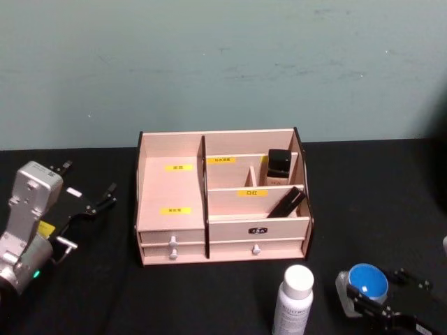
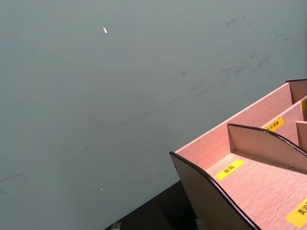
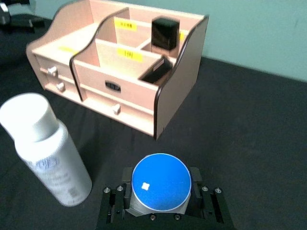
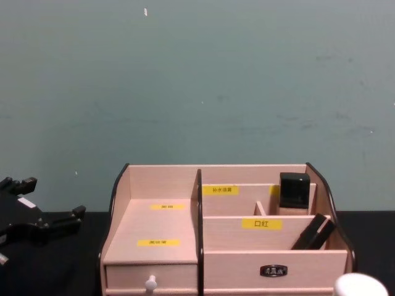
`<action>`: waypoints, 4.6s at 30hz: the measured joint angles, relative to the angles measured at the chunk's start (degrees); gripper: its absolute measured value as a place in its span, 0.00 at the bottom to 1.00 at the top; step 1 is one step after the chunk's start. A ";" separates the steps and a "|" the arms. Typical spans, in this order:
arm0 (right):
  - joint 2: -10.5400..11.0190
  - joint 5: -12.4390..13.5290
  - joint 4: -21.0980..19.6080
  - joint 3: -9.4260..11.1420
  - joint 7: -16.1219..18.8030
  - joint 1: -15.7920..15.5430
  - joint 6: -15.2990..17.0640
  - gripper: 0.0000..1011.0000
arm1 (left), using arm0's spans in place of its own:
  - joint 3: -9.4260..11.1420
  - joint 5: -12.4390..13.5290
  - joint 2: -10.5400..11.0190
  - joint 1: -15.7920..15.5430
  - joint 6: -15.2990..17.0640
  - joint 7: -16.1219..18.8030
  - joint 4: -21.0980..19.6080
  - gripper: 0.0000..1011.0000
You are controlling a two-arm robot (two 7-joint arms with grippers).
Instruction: Pick up the facial cleanser and watermelon frost from the table and place them into the tiered storage box.
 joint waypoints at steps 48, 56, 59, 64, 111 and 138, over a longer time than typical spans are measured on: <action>-2.78 3.59 19.75 -17.46 18.54 44.96 0.07 0.71 | 0.00 0.00 0.00 0.00 0.00 0.00 0.00 0.99; -6.46 2.54 26.73 -23.28 21.42 51.25 -1.55 0.71 | 0.00 0.00 0.00 0.00 0.00 0.00 0.00 0.99; -7.66 2.38 28.93 -24.73 22.21 52.82 -2.09 0.71 | 0.00 0.00 0.00 0.00 0.00 -0.01 0.00 0.99; -10.21 2.30 33.31 -27.60 24.06 55.87 -3.53 0.71 | 0.00 0.00 0.00 0.00 0.00 0.00 0.00 0.99; -23.04 -0.27 57.71 -37.33 30.94 67.51 -7.88 0.71 | 0.00 0.00 0.00 0.00 0.00 0.00 0.00 0.99; -20.37 0.44 51.66 -35.05 28.81 64.86 -7.76 0.99 | 0.00 0.00 0.00 0.00 0.00 -0.01 0.00 0.99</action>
